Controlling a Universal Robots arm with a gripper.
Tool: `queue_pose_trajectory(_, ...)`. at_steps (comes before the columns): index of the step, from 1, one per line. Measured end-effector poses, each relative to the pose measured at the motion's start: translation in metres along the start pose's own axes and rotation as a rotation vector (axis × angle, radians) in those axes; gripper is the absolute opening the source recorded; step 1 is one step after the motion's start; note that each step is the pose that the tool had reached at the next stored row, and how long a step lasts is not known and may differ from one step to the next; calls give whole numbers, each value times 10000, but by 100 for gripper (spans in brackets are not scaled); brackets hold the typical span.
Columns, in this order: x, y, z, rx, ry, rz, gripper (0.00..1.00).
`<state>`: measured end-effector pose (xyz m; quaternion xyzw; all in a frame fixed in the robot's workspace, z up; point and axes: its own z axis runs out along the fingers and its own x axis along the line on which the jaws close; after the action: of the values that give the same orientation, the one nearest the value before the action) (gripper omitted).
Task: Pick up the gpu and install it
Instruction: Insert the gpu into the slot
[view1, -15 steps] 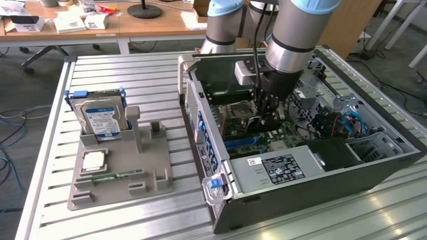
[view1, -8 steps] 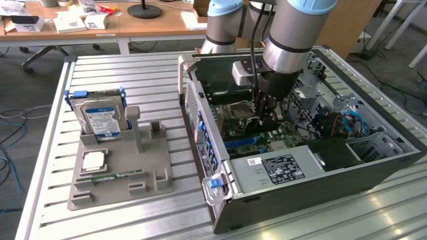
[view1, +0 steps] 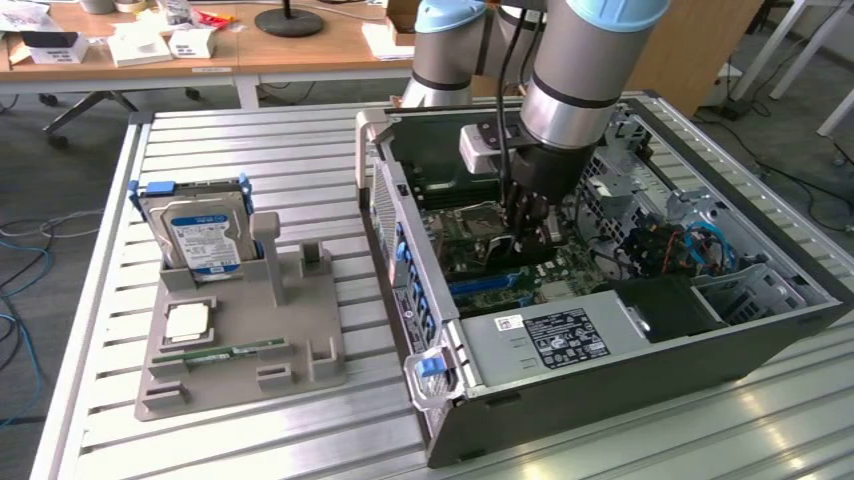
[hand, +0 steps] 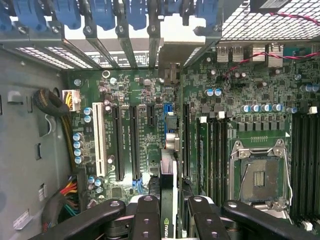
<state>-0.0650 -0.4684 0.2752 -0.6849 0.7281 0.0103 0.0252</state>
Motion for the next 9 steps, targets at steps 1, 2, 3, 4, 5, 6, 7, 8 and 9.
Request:
queue_pose_trajectory(1,0,1,9,0,0,0,26)
queue_pose_trajectory(2,1,2,18,0,0,0,26)
queue_pose_trajectory(3,1,3,26,1,0,1,26)
queue_pose_trajectory(4,2,4,34,0,0,0,26)
queue_pose_trajectory(5,2,4,42,0,0,0,26)
queue_pose_trajectory(6,2,5,50,0,0,1,26)
queue_pose_trajectory(7,3,6,57,1,-1,0,26)
queue_pose_trajectory(8,3,6,64,0,0,0,26)
queue_pose_trajectory(9,4,7,71,0,0,0,26)
